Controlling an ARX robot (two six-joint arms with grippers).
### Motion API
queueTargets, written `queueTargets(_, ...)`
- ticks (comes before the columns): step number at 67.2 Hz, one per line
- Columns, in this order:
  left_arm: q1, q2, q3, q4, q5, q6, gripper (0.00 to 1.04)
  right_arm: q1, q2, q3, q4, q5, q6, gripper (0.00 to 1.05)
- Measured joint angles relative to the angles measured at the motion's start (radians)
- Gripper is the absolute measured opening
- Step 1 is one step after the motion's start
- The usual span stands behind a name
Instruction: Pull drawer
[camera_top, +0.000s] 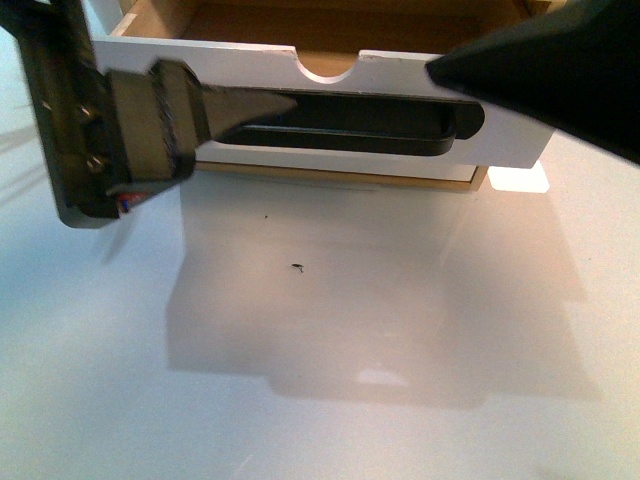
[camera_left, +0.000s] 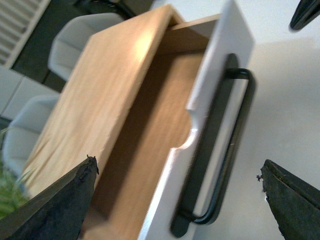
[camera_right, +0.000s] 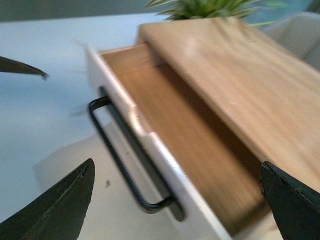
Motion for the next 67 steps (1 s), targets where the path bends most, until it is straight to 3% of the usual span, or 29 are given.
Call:
queueTargets(4,0.039,-0.064,-0.049,0.087,-0.057,-0.092,0.97,-0.033,-0.050,-0.059,0.109,0.050,0.087,0.96)
queueTargets(7,0.088,-0.161,-0.124,0.166,-0.132,-0.235,0.97,-0.073,-0.126,-0.144,0.229,0.142,0.203,0.96)
queueTargets(12,0.116,-0.275,-0.215,0.175,-0.205,-0.355,0.97,-0.097,-0.224,-0.229,0.281,0.217,0.293,0.96)
queueTargets(18,0.143,-0.428,-0.334,0.143,-0.256,-0.496,0.97,-0.119,-0.372,-0.320,0.265,0.304,0.378,0.96)
queueTargets(28,0.216,-0.759,-0.463,-0.048,-0.278,-0.788,0.97,-0.140,-0.640,-0.434,0.129,0.464,0.507,0.96)
queueTargets(40,0.233,-0.849,-0.478,-0.069,-0.307,-0.906,0.97,-0.144,-0.705,-0.444,0.103,0.473,0.573,0.96)
queueTargets(44,0.220,-0.865,-0.479,-0.132,-0.418,-0.890,0.85,-0.125,-0.712,-0.449,0.090,0.588,0.554,0.88)
queueTargets(48,0.230,-0.882,-0.484,-0.145,-0.428,-0.885,0.74,-0.124,-0.735,-0.472,0.090,0.658,0.540,0.78)
queueTargets(52,0.297,-0.912,-0.495,-0.155,-0.340,-0.878,0.62,-0.150,-0.765,-0.502,0.090,0.634,0.533,0.65)
queueTargets(55,0.327,-0.926,-0.502,-0.159,-0.337,-0.877,0.53,-0.192,-0.784,-0.525,0.090,0.577,0.525,0.57)
queueTargets(67,0.338,-0.976,-0.537,-0.181,-0.327,-0.877,0.19,-0.225,-0.850,-0.584,0.084,0.569,0.519,0.23)
